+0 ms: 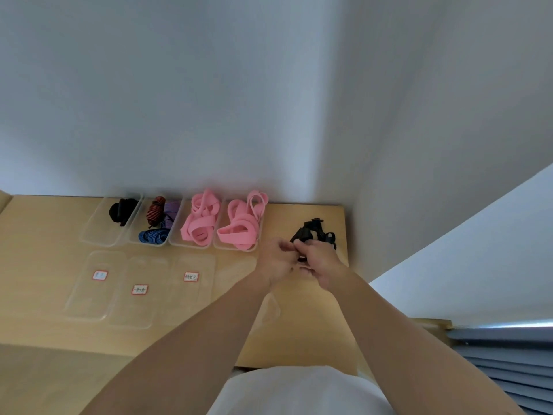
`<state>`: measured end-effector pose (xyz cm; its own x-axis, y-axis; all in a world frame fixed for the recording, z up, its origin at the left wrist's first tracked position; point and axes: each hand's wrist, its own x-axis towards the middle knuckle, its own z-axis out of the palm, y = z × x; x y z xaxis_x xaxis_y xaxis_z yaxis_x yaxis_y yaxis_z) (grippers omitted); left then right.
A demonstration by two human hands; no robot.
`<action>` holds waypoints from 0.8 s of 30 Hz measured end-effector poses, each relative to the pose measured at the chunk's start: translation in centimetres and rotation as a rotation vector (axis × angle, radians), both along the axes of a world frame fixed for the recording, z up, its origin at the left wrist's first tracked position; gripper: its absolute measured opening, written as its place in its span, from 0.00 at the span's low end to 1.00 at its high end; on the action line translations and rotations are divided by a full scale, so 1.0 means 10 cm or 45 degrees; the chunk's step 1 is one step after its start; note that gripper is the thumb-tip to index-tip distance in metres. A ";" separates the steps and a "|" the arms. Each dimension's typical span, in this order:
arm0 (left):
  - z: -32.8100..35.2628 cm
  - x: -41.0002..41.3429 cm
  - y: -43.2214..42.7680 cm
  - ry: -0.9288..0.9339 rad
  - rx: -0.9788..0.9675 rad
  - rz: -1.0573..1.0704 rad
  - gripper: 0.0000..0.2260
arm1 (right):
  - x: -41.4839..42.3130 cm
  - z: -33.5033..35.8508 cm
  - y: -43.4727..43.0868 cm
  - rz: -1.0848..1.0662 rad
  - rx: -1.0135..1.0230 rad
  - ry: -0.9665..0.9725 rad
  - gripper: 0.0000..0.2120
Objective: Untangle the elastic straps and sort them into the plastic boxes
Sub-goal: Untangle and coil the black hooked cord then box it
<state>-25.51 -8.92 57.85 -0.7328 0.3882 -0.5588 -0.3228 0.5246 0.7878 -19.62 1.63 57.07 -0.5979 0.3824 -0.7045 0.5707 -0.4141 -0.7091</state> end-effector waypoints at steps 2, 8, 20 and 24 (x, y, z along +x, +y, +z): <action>0.13 -0.04 -0.02 -0.115 0.135 0.111 0.06 | 0.05 0.17 0.06 0.147 0.152 0.030 0.07; 0.70 -0.18 0.11 -0.117 0.242 -0.156 0.16 | 0.25 0.63 0.18 0.451 0.388 0.166 0.09; 1.73 -0.34 0.43 -0.428 0.661 -0.147 0.07 | 0.48 1.43 0.12 0.597 0.657 0.413 0.11; 2.05 -0.31 0.39 -0.265 0.645 -0.261 0.11 | 0.52 1.57 0.02 0.613 0.605 0.581 0.17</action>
